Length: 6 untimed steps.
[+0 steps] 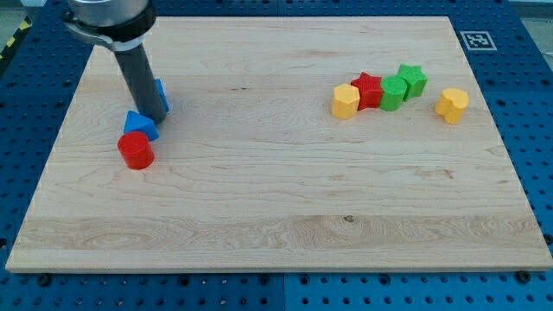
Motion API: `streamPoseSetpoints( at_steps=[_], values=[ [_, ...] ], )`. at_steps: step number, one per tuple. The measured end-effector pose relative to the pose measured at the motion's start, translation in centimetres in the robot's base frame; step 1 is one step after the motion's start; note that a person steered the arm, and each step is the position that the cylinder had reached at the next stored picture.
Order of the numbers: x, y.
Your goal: Push the blue cube closer to the center left
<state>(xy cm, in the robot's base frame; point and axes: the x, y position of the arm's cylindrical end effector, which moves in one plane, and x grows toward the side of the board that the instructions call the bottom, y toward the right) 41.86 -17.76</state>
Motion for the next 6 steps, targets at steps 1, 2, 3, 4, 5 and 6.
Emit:
streamPoseSetpoints(
  at_steps=[1, 2, 3, 4, 5, 6],
  values=[
    [-0.7, 0.0],
    [-0.7, 2.1],
    [-1.0, 3.9],
    [-4.0, 3.8],
    [-6.1, 3.1],
    [-6.1, 2.5]
  ],
)
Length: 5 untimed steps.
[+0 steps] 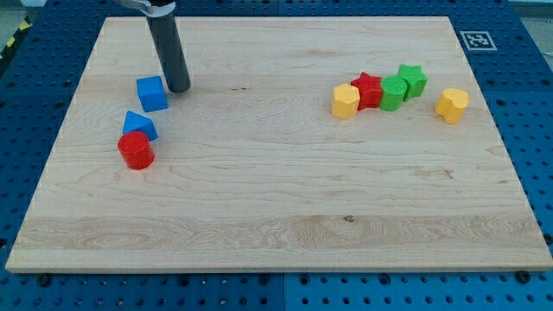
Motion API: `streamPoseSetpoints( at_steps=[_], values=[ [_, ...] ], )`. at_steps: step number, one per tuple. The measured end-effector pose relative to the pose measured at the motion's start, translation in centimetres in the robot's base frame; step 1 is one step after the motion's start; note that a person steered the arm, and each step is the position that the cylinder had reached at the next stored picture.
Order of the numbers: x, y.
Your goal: Push the blue cube closer to the center left
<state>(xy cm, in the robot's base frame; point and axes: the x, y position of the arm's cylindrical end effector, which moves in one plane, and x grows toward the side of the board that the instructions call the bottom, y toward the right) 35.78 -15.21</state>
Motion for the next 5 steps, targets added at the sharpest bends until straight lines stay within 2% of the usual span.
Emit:
streamPoseSetpoints(
  at_steps=[2, 5],
  values=[
    [0.0, -2.1],
    [1.2, -2.1]
  ],
)
